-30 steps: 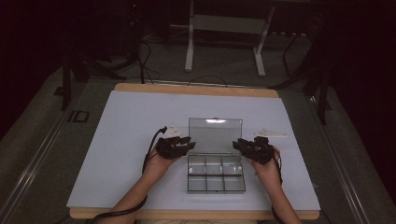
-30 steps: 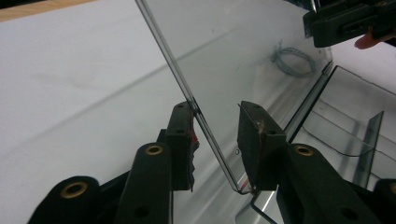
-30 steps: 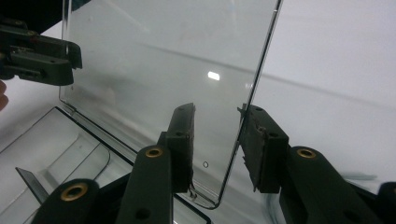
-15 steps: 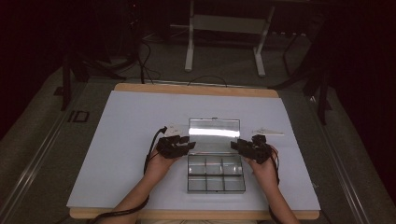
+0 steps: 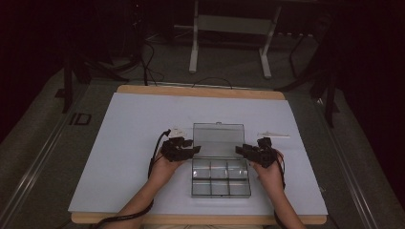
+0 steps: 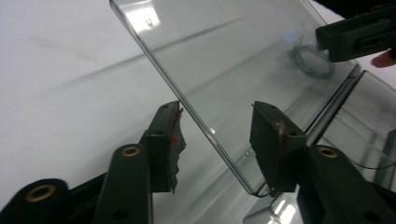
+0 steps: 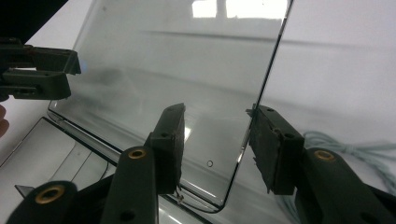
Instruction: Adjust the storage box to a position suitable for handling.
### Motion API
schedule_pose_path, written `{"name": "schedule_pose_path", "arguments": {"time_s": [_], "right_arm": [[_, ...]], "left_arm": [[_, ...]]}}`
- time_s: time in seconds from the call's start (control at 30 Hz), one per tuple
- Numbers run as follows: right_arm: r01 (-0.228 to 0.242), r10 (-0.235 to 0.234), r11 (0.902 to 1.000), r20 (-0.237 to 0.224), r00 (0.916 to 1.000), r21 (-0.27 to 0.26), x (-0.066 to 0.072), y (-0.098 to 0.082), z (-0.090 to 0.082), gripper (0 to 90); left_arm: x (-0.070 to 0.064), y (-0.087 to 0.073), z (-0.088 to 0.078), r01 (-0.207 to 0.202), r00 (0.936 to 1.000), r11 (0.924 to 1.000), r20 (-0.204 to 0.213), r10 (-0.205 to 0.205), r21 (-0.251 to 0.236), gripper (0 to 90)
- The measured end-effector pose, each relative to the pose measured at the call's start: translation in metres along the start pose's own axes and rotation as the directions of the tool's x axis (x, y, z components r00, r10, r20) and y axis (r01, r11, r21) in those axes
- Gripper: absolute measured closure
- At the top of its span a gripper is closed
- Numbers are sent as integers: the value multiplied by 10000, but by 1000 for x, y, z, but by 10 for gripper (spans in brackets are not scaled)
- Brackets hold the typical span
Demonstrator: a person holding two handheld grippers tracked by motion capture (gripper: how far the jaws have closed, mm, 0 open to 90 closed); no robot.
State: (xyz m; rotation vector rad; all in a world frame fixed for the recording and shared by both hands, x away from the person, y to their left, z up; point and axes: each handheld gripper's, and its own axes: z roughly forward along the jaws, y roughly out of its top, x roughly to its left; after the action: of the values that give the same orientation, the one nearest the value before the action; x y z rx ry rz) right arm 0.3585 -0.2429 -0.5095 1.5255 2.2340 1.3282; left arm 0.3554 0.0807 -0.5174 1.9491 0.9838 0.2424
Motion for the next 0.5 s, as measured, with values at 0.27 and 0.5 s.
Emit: {"name": "schedule_pose_path", "arguments": {"time_s": [0.27,0.5], "right_arm": [[-653,655,9968,-40,9978,455,-11,-5,5,576],[-610,614,9973,-108,9981,406,-11,-4,5,559]], "left_arm": [[-1,-4,9,-120,9999,9993,95,116,357,506],[1,-3,10,-73,9999,9993,148,68,354,501]]}}
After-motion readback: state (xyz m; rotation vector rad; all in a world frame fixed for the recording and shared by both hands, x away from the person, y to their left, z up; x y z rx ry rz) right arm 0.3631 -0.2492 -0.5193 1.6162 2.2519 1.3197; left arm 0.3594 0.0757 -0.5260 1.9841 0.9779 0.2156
